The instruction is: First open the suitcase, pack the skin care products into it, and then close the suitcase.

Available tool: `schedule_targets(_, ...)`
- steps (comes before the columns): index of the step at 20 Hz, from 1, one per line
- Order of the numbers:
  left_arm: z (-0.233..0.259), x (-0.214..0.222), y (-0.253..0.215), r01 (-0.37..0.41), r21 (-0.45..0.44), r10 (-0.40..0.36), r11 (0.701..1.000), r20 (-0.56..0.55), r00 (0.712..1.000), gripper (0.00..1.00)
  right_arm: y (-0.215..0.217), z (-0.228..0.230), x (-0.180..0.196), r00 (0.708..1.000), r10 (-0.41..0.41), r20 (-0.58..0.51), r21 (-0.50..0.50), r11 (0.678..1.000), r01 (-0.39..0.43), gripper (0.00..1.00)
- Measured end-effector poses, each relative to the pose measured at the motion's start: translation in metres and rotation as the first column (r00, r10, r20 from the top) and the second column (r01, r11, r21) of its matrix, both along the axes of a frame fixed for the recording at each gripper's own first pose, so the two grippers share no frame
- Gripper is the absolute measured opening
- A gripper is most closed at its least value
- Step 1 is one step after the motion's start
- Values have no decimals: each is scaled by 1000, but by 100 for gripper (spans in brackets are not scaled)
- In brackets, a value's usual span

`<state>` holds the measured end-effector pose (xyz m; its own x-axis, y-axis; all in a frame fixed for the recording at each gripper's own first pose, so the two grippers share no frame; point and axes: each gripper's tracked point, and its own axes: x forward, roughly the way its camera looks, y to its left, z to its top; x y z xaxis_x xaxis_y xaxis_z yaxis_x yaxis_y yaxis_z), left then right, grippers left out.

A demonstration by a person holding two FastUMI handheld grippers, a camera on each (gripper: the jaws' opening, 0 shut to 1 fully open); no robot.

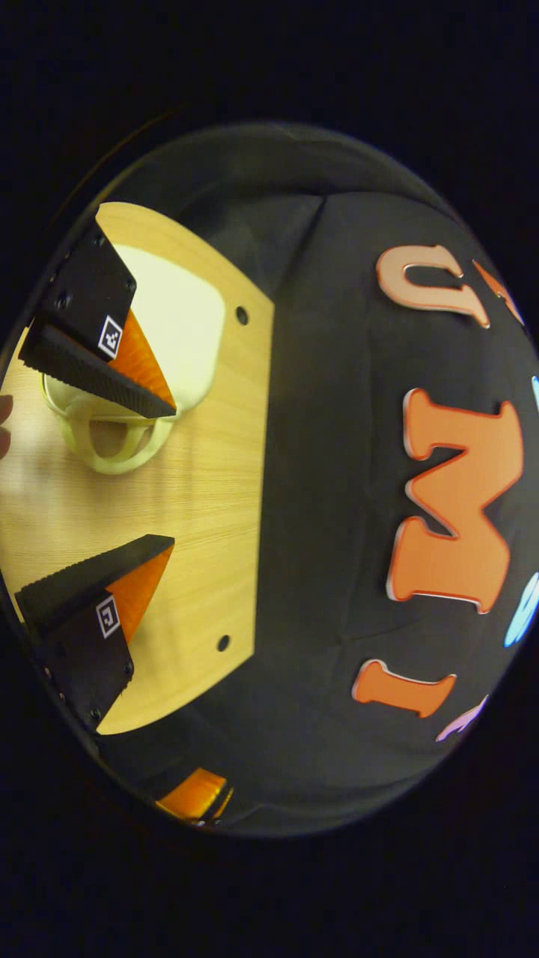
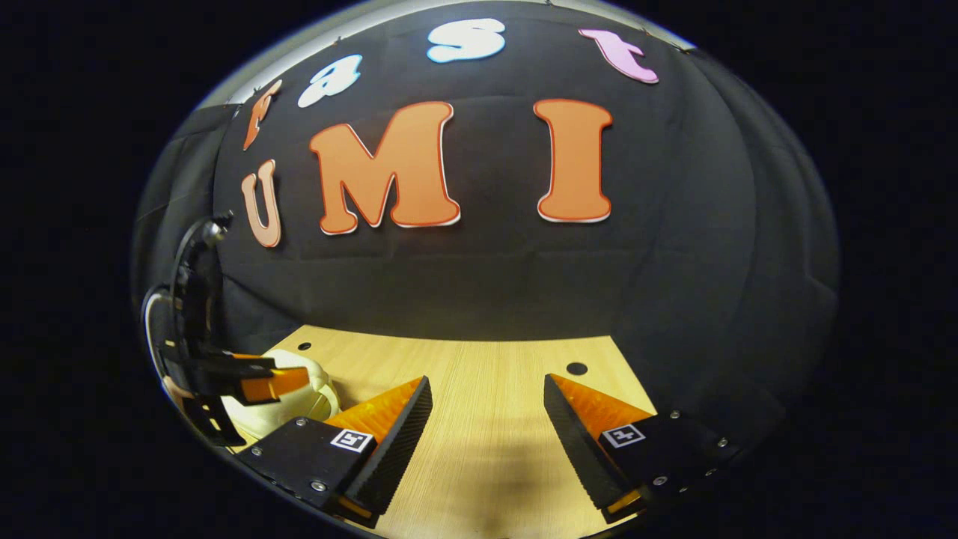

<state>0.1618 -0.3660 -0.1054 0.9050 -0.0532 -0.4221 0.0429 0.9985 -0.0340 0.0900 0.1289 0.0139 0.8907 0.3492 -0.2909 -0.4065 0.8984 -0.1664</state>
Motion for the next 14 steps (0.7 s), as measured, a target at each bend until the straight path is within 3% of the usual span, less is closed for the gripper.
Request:
schedule_targets(2,57,7,-20,-24,-15,25,1000,123,992,98,8,19,-4,999,9,36,16,1000,-9,96)
schedule_targets(3,59,5,-5,-34,-17,37,999,182,983,98,12,28,-7,999,10,53,30,999,-11,100)
schedule_targets(4,80,5,-12,-48,-11,50,999,238,970,98,16,37,-9,997,11,70,44,999,-14,95)
schedule_targets(6,97,-1,-28,-79,15,69,997,344,936,95,24,53,-14,994,5,110,63,998,-12,96)
schedule_targets(7,75,5,-7,-96,30,77,995,389,918,98,27,61,-17,991,0,133,65,998,-8,100)
schedule_targets(8,93,11,-16,-113,43,83,993,432,898,98,30,65,-20,988,-6,155,61,998,-3,95)
schedule_targets(9,123,4,-32,-124,57,84,991,461,884,98,30,69,-23,985,-17,172,59,998,7,95)
schedule_targets(10,123,4,-32,-125,68,79,990,475,876,98,32,70,-27,984,-22,179,54,998,12,95)
schedule_targets(14,127,2,-31,-93,44,61,995,476,877,95,42,70,-44,976,-41,216,68,997,27,100)
